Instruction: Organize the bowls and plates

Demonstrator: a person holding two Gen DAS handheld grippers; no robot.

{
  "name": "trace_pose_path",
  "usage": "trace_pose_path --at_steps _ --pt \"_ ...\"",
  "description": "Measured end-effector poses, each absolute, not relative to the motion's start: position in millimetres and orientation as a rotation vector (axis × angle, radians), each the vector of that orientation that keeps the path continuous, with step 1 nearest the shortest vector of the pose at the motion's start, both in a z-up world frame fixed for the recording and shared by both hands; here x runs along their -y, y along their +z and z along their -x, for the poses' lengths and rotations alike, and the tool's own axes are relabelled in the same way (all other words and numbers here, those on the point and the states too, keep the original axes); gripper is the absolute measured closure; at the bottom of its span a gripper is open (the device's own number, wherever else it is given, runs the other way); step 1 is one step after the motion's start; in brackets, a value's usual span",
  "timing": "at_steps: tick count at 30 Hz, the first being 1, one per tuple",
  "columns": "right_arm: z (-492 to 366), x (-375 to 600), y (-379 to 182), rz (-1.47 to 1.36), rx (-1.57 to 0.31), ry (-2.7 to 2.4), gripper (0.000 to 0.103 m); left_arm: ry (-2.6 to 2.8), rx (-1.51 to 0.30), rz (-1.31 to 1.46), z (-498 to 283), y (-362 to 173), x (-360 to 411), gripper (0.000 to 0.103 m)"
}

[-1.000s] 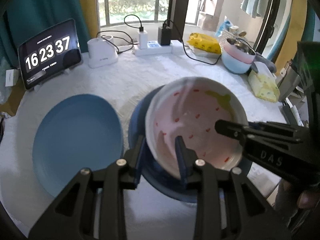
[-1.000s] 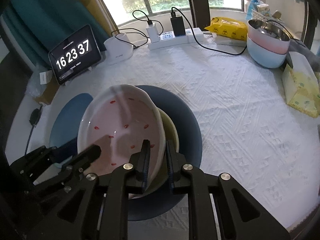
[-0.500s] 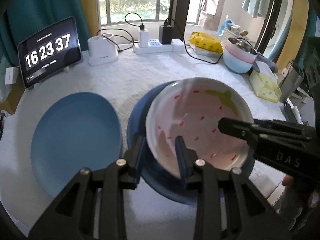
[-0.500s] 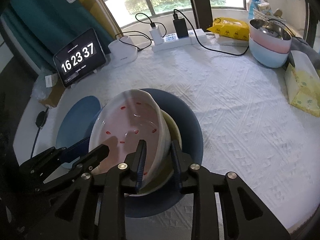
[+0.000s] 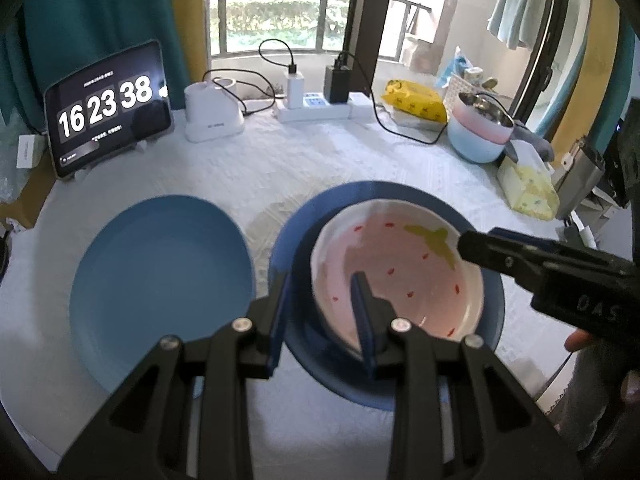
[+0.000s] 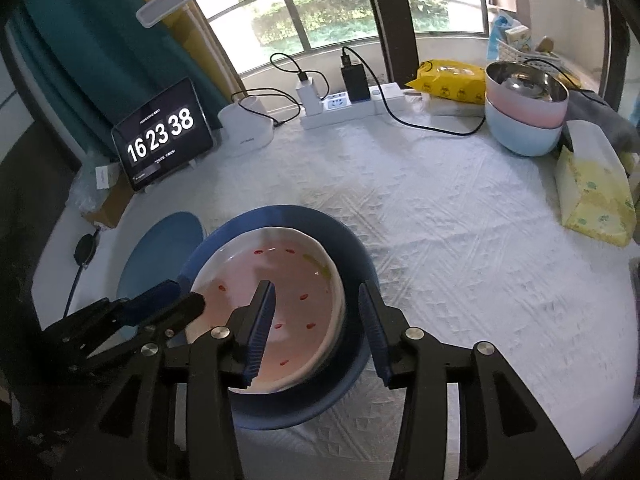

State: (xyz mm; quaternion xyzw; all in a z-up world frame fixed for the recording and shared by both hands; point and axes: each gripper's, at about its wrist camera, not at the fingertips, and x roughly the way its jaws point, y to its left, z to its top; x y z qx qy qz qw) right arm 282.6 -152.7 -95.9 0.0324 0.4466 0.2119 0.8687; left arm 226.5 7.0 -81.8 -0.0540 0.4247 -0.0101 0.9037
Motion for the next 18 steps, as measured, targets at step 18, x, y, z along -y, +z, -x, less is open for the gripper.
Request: trace_pose_path --at_steps 18 --pt "-284 179 -91 -0.076 -0.908 0.367 0.057 0.044 -0.851 0.135 -229 -77 -44 0.070"
